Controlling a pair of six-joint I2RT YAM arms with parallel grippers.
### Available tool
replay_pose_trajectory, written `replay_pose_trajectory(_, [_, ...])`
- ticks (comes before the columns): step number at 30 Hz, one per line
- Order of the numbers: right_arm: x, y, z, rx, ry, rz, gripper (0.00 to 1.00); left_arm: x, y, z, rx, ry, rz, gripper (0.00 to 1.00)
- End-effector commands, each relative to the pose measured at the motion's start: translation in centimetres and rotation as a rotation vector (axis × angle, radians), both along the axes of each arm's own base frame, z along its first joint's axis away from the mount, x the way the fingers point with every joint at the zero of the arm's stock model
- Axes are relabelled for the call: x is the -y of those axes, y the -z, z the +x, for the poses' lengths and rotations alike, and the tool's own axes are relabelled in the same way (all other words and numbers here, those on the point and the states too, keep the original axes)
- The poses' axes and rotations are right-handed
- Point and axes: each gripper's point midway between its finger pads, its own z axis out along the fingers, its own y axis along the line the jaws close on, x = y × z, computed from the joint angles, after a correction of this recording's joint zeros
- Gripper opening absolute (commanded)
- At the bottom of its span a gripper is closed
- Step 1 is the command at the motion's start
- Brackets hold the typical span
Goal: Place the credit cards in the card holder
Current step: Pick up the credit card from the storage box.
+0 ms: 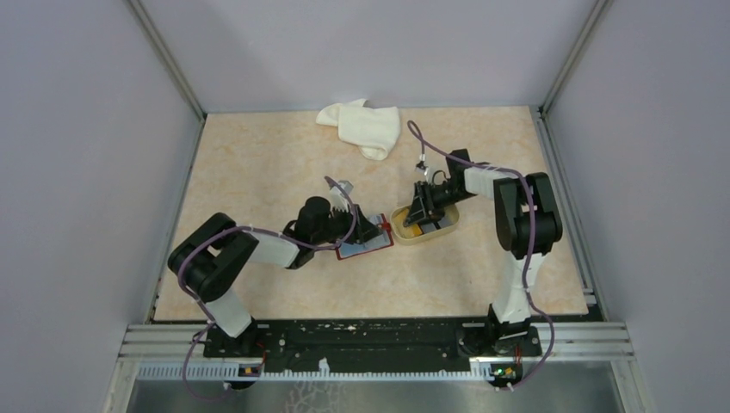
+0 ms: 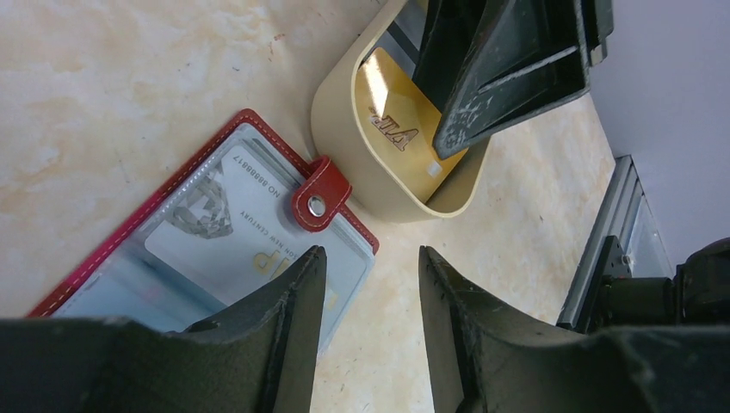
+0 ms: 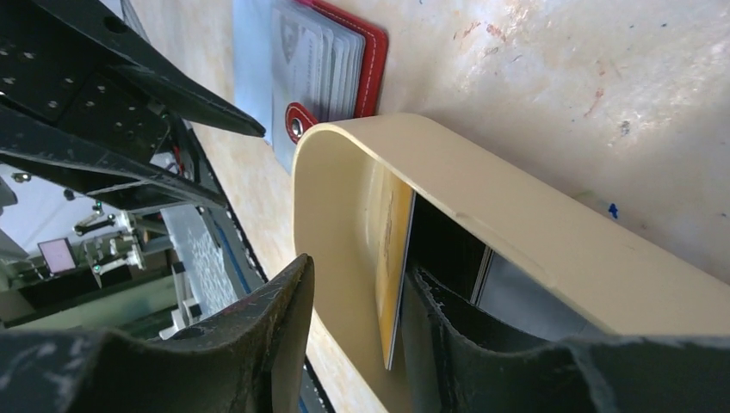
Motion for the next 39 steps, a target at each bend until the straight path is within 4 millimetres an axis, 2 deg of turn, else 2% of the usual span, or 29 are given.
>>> replay_pose_trajectory(1, [-0.8,0.0,0.5,0.058,-0.051,-0.026,0.41,1.2,-1.7,0.3,0.036,0.033,-0.050,0.50])
replay_pose_trajectory(7, [-1.8,0.7,-0.2,0.052,-0.090,-0.029,0.42,0.5,-2.8,0.3,0.122,0.038,-0.013,0.52])
replay_pose_trajectory(14, [-2.1,-0.1,0.1,0.073,-0.110,-0.007,0.41,-3.2,-5.1,0.8,0.324,-0.043,0.125,0.57])
replay_pose_trajectory(17, [-1.7,-0.5,0.4,0.088,-0.105,-0.009,0.41,-5.7,-5.7,1.2,0.352,-0.141,0.191,0.71])
replay_pose_trajectory(20, [-1.3,-1.0,0.7,0.092,-0.097,0.007,0.41,-8.2,-6.3,1.5,0.387,-0.249,0.227,0.97])
replay_pose_trajectory(21, [-1.1,-1.3,0.8,0.094,-0.091,0.016,0.40,-8.8,-6.6,1.5,0.401,-0.272,0.226,0.99])
replay_pose_trajectory(25, [-0.5,-1.8,1.1,0.092,-0.075,0.039,0.40,-10.3,-6.8,1.3,0.409,-0.335,0.215,0.99])
replay_pose_trajectory(36, [1.4,-3.0,2.3,0.109,-0.013,0.066,0.38,-10.1,-6.0,0.8,0.384,-0.314,0.215,0.99])
replay_pose_trajectory(39, [1.7,-2.9,2.4,0.105,0.000,0.065,0.35,-10.2,-6.0,0.8,0.383,-0.318,0.214,0.99])
